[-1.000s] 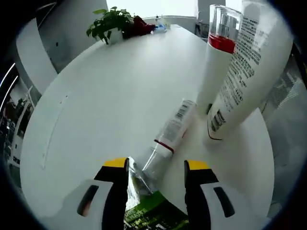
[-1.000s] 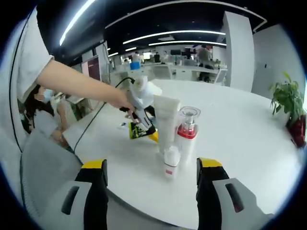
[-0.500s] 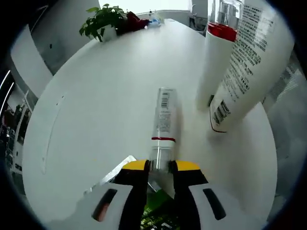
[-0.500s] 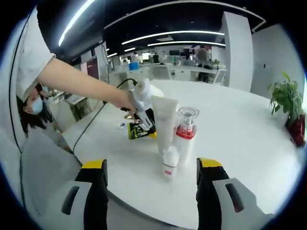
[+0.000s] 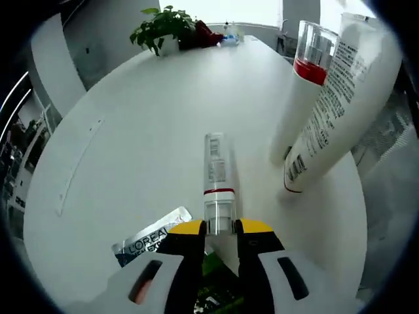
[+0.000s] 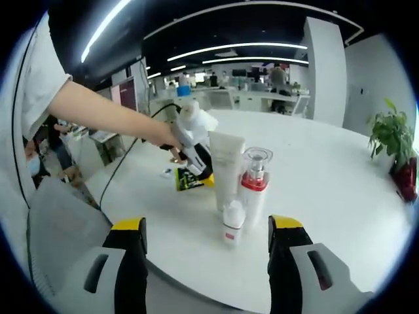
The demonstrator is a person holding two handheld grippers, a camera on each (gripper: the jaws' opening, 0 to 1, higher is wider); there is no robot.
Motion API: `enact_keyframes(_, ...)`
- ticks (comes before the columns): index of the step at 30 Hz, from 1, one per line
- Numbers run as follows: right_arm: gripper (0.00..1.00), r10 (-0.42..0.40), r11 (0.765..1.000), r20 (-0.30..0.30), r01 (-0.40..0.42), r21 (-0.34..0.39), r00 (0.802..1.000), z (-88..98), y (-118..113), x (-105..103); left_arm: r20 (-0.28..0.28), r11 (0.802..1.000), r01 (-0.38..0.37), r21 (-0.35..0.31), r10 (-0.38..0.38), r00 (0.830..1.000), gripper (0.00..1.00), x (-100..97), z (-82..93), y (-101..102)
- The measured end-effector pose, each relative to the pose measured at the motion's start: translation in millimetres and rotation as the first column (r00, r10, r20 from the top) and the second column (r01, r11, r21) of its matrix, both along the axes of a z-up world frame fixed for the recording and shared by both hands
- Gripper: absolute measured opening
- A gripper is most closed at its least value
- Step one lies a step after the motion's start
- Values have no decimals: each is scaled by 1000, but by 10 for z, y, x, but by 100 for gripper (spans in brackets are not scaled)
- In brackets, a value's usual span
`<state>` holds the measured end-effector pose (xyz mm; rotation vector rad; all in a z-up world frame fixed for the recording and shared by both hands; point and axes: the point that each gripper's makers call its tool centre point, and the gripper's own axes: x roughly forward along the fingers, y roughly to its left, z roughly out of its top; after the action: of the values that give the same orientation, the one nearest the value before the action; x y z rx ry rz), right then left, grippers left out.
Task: Arrange the skincare products in the storage area until every visible bottle or jar stands upright without overlapping.
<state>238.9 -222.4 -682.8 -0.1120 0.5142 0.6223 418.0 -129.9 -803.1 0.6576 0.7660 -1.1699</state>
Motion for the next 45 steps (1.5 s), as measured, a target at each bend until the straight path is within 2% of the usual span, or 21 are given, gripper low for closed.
enact_keyframes(3,75,4,1000,0,-4,0,1000,-2,6,-1,-15,999,-34,-2,34,999,23,-8,16,81)
enact_keyframes(8,75,12,1000,5,-12,-6,1000,-2,19,-6,-20,998,-62,-20,62,998,23,-141,157,129)
enact_keyframes(10,75,14,1000,7,-14,-6,1000,0,19,-6,-20,997,-72,-28,72,997,23,-127,183,162)
enact_keyframes(15,75,22,1000,15,-22,-7,1000,9,32,-12,-12,995,-90,-39,90,996,23,-171,278,280)
enact_keyframes(21,74,32,999,26,-32,-10,999,21,47,-16,-4,990,-130,-57,130,991,23,-292,473,435)
enact_keyframes(29,73,52,999,44,-52,-16,998,48,81,-35,10,985,-155,-78,156,988,23,-411,618,619)
enact_keyframes(35,73,105,994,45,-104,-22,993,56,189,-100,-14,984,-156,-86,155,988,23,-682,751,701)
enact_keyframes(39,74,198,979,36,-196,-53,980,36,342,-190,-18,988,-142,-64,142,990,23,-874,789,796)
enact_keyframes(42,73,304,953,6,-304,-7,953,56,530,-328,-28,994,-90,-56,88,996,23,-1046,839,826)
enact_keyframes(45,67,384,923,9,-383,-12,923,53,662,-396,-49,997,-50,-53,47,998,23,-1270,909,846)
